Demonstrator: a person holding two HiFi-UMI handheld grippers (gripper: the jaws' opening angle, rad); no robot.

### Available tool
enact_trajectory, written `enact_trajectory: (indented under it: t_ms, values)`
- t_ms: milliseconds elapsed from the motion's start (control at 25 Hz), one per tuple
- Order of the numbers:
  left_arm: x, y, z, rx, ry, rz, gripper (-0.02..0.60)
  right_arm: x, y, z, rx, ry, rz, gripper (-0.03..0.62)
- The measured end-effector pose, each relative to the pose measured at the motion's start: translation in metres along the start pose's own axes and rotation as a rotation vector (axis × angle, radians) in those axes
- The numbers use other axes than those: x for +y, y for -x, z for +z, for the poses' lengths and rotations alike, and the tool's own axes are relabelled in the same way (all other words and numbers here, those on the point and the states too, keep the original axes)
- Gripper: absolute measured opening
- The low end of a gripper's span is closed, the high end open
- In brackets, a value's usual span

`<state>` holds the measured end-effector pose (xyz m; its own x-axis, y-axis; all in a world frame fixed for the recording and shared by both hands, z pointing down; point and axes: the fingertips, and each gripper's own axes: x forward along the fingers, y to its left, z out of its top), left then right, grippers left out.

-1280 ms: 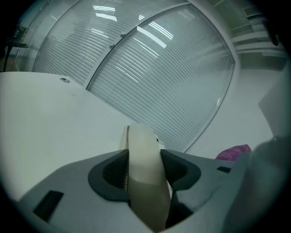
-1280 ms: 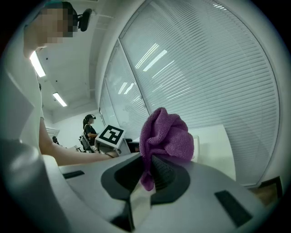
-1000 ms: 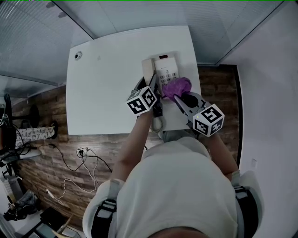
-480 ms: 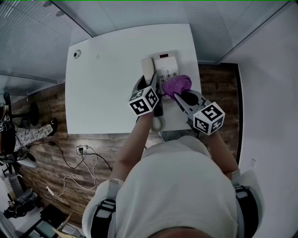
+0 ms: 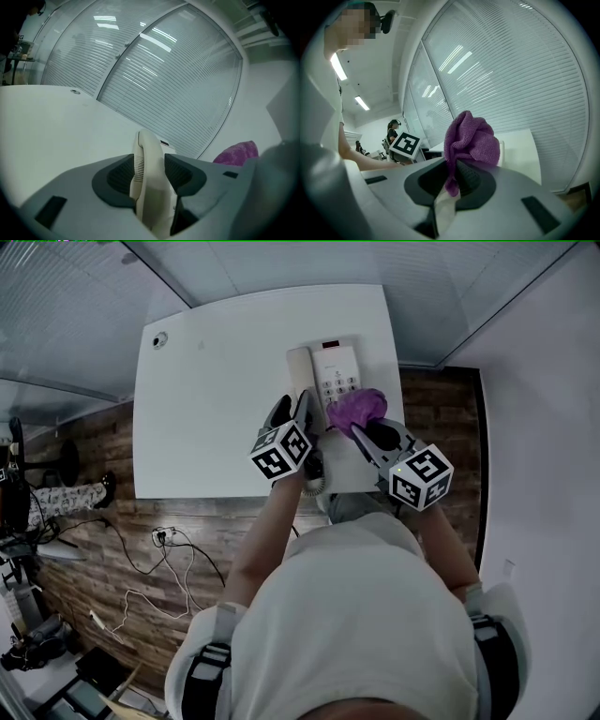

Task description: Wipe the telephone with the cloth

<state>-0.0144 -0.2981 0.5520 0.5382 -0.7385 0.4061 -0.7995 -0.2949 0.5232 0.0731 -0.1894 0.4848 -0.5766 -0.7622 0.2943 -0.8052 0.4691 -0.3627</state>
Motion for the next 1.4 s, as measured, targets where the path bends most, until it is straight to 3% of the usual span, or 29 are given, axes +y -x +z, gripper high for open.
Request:
enact_trajectory:
  t_ms: [360,760,1400]
  values:
    - [-0.005,0.048,-0.015,-0.015,0.038,-0.017,0.155,0.024,0.023,-0.011,-0.005,0.021,-0.015,0.046]
    - [-0.013,0.104,-0.026,-0.033,0.007,-0.015,0.041,0.056,0.047,-0.026,-0.006,0.037,-0.022,0.046]
    - [-0.042,0.188,-0.064,0.016,-0.096,-0.080,0.021,0.115,0.075,-0.048,0.004,0.110,0.052,0.046]
